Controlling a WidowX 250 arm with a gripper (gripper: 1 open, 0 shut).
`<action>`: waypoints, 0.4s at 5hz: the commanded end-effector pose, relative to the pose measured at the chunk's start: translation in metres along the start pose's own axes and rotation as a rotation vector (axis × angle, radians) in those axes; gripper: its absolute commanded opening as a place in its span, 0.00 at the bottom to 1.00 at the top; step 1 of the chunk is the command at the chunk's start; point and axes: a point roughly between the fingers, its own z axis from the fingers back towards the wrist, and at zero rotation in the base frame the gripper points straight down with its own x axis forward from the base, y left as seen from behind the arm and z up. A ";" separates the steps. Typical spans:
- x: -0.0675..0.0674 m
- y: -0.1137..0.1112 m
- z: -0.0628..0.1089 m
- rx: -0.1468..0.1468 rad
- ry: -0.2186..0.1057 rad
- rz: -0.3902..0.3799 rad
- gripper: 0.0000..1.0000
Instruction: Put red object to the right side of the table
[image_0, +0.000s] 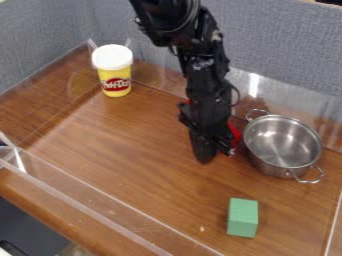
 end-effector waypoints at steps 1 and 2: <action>0.009 0.010 0.017 0.022 -0.036 -0.008 0.00; 0.008 0.014 0.017 0.022 -0.026 -0.009 0.00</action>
